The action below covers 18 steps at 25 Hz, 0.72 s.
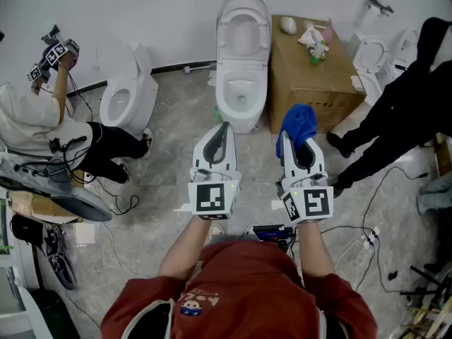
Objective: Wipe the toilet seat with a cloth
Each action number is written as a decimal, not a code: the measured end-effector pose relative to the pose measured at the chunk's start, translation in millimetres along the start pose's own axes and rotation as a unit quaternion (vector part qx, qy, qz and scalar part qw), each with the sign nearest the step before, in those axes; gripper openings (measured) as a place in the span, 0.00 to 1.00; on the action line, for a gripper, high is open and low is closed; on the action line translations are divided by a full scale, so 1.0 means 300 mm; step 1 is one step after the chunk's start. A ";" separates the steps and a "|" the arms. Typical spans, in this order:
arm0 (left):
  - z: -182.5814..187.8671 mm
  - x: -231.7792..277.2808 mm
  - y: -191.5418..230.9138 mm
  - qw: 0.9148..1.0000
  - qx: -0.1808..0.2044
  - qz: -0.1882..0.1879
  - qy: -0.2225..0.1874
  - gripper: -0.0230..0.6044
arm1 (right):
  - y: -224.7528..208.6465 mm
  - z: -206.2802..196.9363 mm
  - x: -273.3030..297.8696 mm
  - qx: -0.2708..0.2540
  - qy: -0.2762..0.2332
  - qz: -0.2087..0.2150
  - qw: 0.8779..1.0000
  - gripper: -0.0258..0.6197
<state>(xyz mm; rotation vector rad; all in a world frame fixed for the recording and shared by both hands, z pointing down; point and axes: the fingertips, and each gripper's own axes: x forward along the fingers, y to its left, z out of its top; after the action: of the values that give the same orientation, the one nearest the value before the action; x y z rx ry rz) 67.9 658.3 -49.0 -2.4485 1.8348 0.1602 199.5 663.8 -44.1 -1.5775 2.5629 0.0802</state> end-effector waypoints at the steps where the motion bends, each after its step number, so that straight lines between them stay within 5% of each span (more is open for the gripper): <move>1: -0.002 0.007 -0.012 1.000 0.001 0.000 -0.001 0.06 | -0.014 -0.002 -0.004 0.000 0.000 0.000 1.000 0.13; 18: -0.047 0.069 -0.214 1.000 0.011 0.013 0.007 0.06 | -0.216 -0.040 -0.081 0.029 -0.003 0.008 1.000 0.13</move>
<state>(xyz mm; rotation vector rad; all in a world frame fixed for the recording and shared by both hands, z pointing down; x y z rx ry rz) 135.8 654.9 -37.6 -2.4183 1.8644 0.1261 267.0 654.6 -27.2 -1.5353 2.5488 0.0124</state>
